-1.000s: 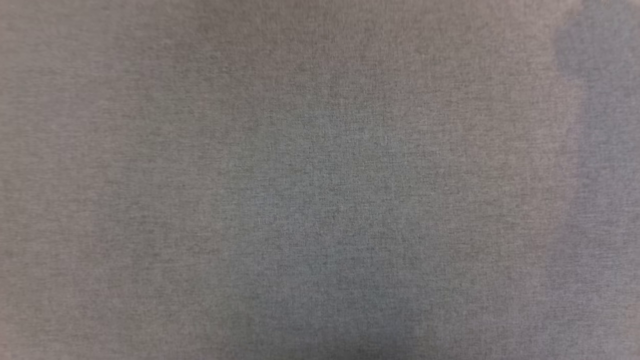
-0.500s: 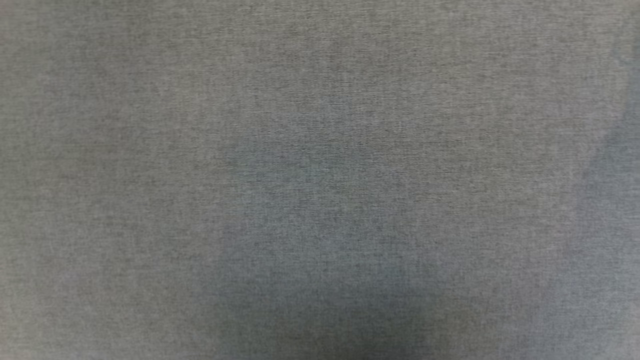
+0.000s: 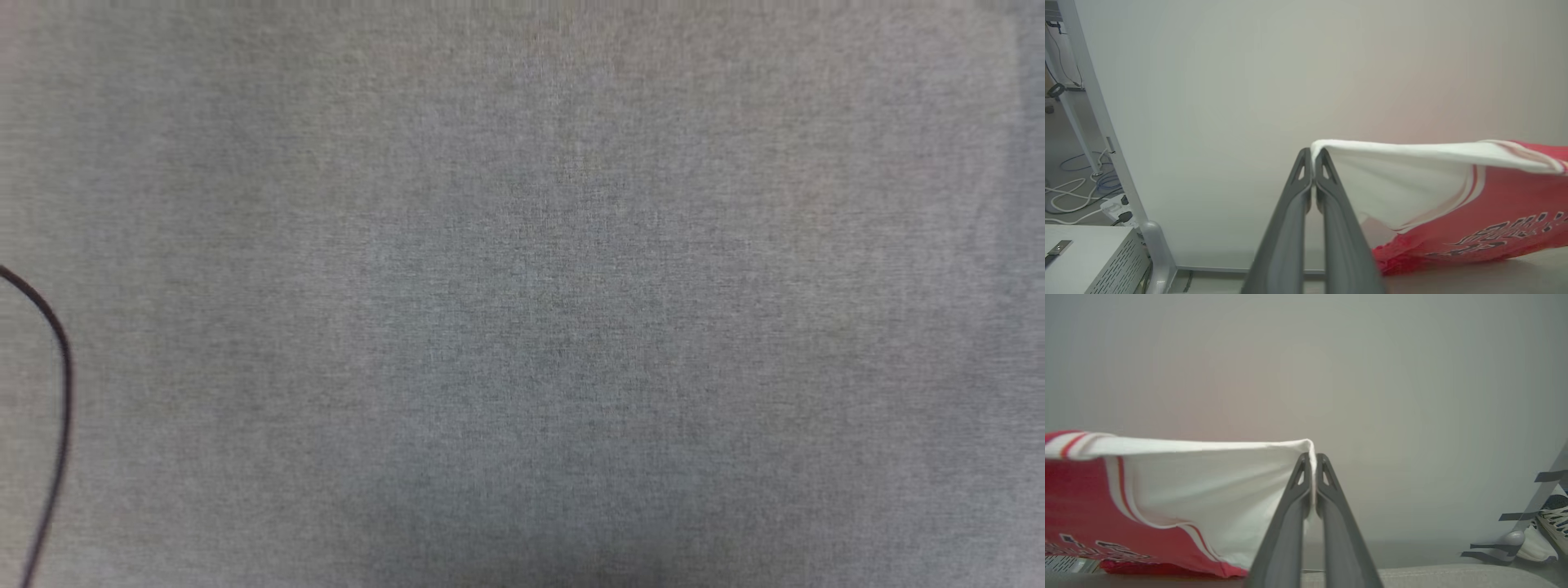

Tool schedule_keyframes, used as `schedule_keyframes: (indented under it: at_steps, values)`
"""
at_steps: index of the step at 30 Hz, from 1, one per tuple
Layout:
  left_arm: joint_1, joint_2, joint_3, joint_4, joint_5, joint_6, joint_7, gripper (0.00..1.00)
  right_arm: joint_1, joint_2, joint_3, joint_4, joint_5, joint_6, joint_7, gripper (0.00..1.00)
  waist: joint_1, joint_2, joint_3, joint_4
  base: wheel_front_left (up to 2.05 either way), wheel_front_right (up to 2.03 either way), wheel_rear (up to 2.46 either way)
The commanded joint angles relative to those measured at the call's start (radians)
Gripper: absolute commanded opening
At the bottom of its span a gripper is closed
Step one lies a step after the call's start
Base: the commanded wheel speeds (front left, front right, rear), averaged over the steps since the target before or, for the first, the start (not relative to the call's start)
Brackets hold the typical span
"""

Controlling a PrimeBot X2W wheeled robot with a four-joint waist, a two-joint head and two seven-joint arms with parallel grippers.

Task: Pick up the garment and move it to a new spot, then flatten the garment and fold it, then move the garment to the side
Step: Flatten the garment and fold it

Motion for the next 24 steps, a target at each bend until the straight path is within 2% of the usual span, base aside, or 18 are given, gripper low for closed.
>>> schedule_keyframes:
  at_steps: [1, 6, 10, 16, 24]
  values:
    - [0.063, -0.010, 0.014, -0.007, 0.010, -0.003, -0.006, 0.00, 0.059, -0.017, 0.010, -0.012, 0.024, -0.002, -0.003, 0.00, -0.0001, 0.0000, -0.081, 0.010, 0.00, 0.00, 0.00]
    - [0.270, -0.061, 0.036, -0.017, 0.006, -0.011, -0.006, 0.00, 0.275, -0.054, 0.064, -0.055, 0.101, -0.002, 0.010, 0.00, -0.0001, 0.0000, -0.178, 0.021, 0.00, 0.00, 0.00]
    - [0.426, -0.077, 0.022, -0.018, -0.009, -0.015, -0.006, 0.00, 0.425, -0.074, 0.099, -0.104, 0.150, -0.002, 0.013, 0.00, -0.0001, 0.0000, -0.251, 0.020, 0.00, 0.00, 0.00]
    - [0.625, -0.063, -0.018, -0.025, -0.043, -0.018, 0.005, 0.00, 0.627, -0.111, 0.143, -0.177, 0.200, -0.002, 0.035, 0.00, -0.0001, 0.0000, -0.342, 0.019, 0.00, 0.00, 0.00]
    - [0.828, -0.015, -0.084, -0.049, -0.051, -0.019, 0.051, 0.00, 0.853, -0.169, 0.205, -0.270, 0.220, -0.002, 0.095, 0.00, -0.0001, 0.0000, -0.453, 0.012, 0.00, 0.00, 0.00]
